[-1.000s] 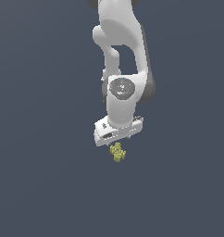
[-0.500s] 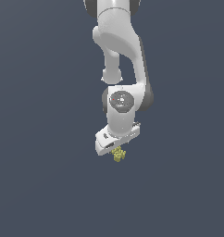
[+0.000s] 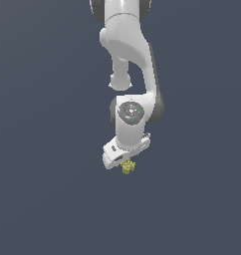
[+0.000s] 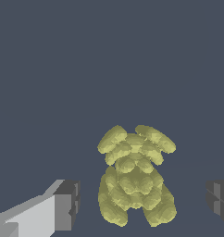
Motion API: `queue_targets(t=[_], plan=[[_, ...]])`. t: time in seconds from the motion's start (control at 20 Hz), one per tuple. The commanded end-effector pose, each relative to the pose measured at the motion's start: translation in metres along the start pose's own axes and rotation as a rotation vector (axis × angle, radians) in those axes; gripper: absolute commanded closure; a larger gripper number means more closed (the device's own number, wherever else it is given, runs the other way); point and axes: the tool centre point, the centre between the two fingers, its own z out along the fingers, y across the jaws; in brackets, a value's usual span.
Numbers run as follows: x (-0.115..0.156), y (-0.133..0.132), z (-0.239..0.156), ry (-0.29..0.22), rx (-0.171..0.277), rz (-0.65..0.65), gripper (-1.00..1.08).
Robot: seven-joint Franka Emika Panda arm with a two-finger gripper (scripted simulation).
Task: Pick up the object and move it to a goal position.
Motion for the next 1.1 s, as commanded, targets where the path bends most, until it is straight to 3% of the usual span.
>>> queue_targets(t=[0.0, 0.55, 0.6, 1.05], plan=[[-0.001, 0.000, 0.011, -0.001, 0.001, -0.001, -0.92], [0.000, 0.000, 0.043, -0.001, 0.000, -0.004, -0.92], [0.000, 0.000, 0.043, -0.001, 0.000, -0.004, 1.08], [0.000, 0.000, 0.043, -0.001, 0.000, -0.004, 1.08]])
